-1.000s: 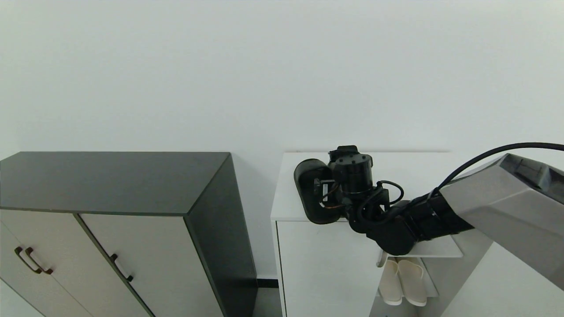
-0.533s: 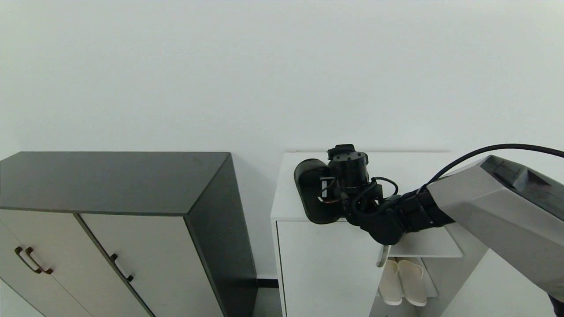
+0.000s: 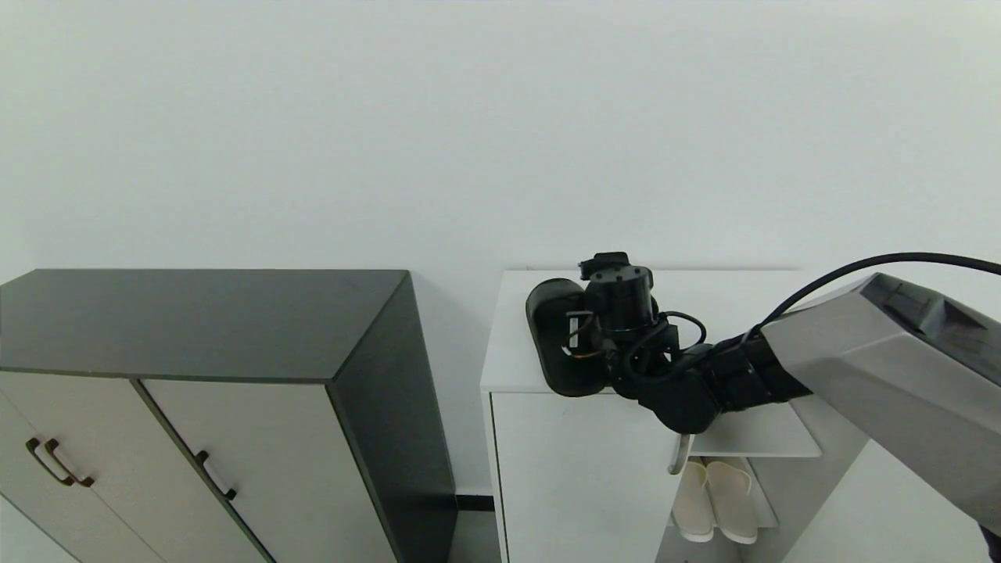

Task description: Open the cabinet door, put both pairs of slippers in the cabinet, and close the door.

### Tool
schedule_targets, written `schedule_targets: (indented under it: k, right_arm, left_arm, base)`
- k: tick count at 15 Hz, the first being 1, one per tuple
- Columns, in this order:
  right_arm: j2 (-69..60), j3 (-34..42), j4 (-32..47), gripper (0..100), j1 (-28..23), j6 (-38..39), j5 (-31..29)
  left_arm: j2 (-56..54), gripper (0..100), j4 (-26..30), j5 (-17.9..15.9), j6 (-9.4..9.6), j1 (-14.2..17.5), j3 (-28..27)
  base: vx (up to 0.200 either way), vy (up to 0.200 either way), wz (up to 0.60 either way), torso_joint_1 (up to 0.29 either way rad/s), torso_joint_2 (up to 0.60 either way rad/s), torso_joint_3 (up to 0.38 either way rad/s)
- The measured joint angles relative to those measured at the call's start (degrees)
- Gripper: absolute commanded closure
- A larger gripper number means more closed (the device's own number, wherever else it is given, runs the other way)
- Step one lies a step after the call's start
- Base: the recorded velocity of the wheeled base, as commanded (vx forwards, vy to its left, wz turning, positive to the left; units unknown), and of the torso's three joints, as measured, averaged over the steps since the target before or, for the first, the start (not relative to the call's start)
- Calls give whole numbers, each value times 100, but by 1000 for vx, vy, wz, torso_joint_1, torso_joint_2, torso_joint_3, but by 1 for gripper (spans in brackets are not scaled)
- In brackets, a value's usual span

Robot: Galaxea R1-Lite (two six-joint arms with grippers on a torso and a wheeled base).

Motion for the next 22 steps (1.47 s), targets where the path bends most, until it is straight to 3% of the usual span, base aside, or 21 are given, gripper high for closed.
schedule_targets:
  k: [6, 10, 14, 22]
  right_arm:
    - [-840, 1058, -295, 100, 312, 20, 0]
    - [-1543, 2508, -851, 100, 571, 20, 118]
    - [-2466, 3884, -1191, 100, 818, 33, 681]
    - [-2820, 4225, -1215, 100, 905, 60, 674]
  left_arm:
    - [0, 100, 0, -2, 0, 0, 0]
    - [0, 100, -2, -2, 7, 0, 0]
    - [0, 100, -2, -2, 5, 0, 0]
    - [0, 100, -5, -2, 5, 0, 0]
  base:
    - [0, 0, 0, 0, 0, 0]
    - [0, 0, 0, 0, 0, 0]
    - [0, 0, 0, 0, 0, 0]
    - [0, 0, 0, 0, 0, 0]
